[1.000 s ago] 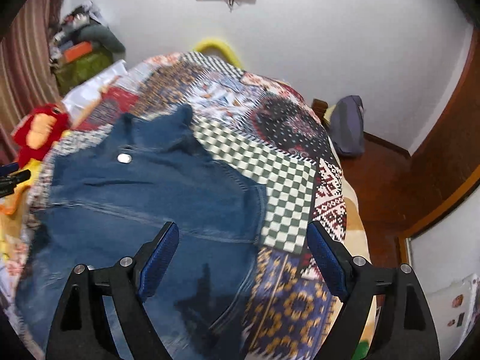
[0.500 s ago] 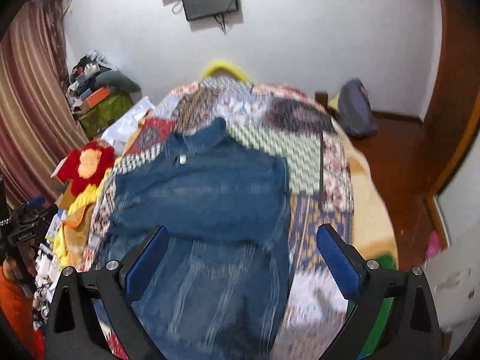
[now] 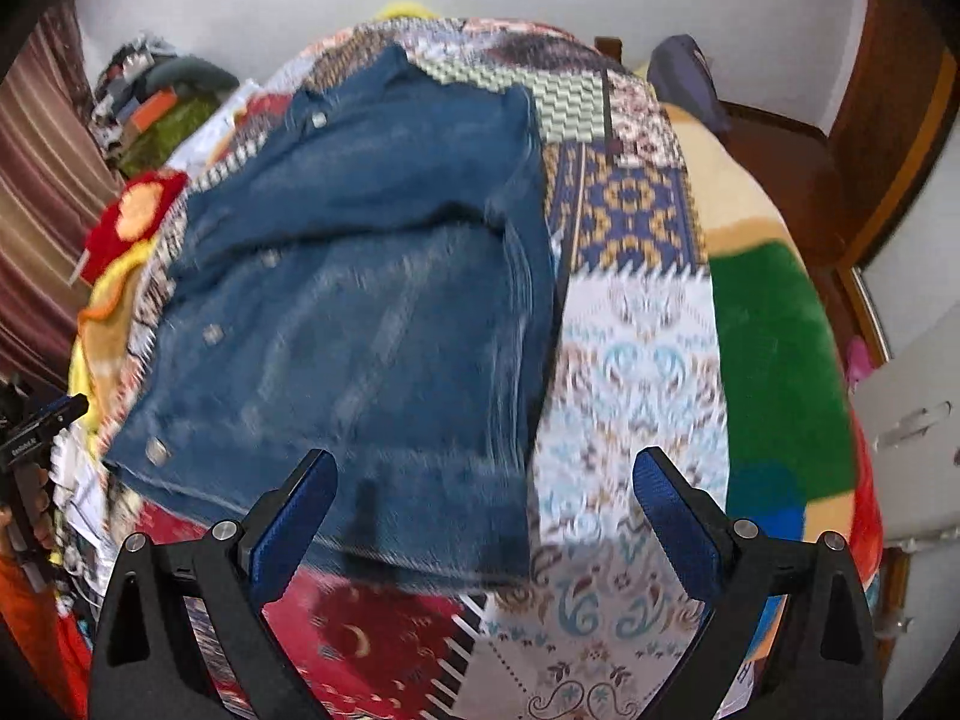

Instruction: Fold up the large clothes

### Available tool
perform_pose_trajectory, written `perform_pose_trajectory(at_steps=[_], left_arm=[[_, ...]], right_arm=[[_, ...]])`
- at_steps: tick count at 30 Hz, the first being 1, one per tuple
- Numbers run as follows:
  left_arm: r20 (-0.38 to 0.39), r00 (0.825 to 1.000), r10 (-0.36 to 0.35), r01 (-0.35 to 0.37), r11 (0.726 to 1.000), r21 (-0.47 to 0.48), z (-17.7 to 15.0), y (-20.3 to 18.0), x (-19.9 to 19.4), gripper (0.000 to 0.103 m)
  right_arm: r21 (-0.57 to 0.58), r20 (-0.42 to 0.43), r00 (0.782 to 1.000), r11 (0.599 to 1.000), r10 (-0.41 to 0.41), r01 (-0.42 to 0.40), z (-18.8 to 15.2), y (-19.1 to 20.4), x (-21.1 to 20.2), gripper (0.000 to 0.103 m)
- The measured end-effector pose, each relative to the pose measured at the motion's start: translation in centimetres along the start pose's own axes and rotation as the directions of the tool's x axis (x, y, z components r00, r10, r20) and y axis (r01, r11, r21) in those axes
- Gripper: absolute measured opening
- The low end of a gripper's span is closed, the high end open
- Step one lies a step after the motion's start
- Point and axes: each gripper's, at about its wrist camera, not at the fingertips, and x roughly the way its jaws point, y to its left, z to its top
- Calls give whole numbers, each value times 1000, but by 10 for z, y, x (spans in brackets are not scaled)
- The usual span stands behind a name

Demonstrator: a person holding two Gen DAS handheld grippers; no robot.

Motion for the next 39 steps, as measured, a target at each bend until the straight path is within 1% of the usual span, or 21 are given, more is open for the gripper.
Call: perform_pose_trajectory(at_steps=[2,4,6,8,12,14,15,16,17,18,19,20,22,24,26,27,29,31,34,37,39], left_arm=[[-41,999,-28,26,999,-45,-12,6,11,103],[-75,995,-69,63,995,-79,-23,8,22,103],[-90,991,-102,92,990,-111,-31,9,28,103],[-96,986,-133,118,982,-147,-37,9,34,102],[-76,982,-175,154,961,-229,-41,13,40,96],[-67,975,-212,188,948,-258,-43,14,41,87],[-65,971,-231,205,941,-270,-44,14,41,84],[-62,967,-246,220,935,-277,-44,15,41,78],[-57,964,-261,236,931,-277,-44,14,41,69],[-53,961,-273,248,929,-275,-43,14,40,67],[-48,963,-266,244,931,-270,-42,13,38,66],[-43,965,-258,238,936,-259,-41,11,36,61],[-33,969,-245,230,942,-245,-39,8,33,54],[-22,974,-224,212,947,-239,-32,5,33,43],[-6,976,-217,209,948,-241,-27,7,30,21],[9,976,-215,211,946,-247,-24,8,27,20],[42,972,-232,235,939,-250,-20,10,21,13],[74,970,-231,242,940,-239,-14,11,12,13],[112,968,-223,242,948,-206,1,5,0,12],[164,961,-221,246,957,-154,25,-5,-12,12],[212,952,-219,247,962,-118,47,-11,-23,12]], right_arm=[[2,-18,1000,1000,3,-3,-7,0,7,98],[24,-11,1000,1000,15,-15,-13,-1,12,98],[57,6,999,998,40,-40,-15,-4,13,98],[82,5,997,993,83,-83,-16,-6,15,98],[129,21,987,979,156,-158,-18,-6,19,87],[124,35,984,976,175,-179,-19,-5,18,79],[115,37,982,975,187,-190,-18,-2,17,72],[106,39,982,977,182,-186,-18,0,17,71],[102,45,983,978,180,-183,-18,2,17,69],[94,57,982,979,178,-182,-18,3,17,65],[89,62,983,980,171,-176,-19,3,17,57],[85,67,985,983,159,-165,-19,2,17,52],[71,82,983,983,163,-169,-18,1,14,39],[55,97,983,986,154,-159,-16,0,10,30],[34,110,981,985,162,-167,-12,1,6,25],[23,121,979,986,163,-167,-10,3,3,22],[-5,144,977,987,158,-159,-5,8,-2,19],[-48,163,974,987,157,-151,5,15,-8,16],[-93,189,968,984,167,-151,23,24,-15,14],[-137,221,960,980,174,-146,47,31,-19,13],[-152,247,954,979,172,-137,66,35,-20,13]])
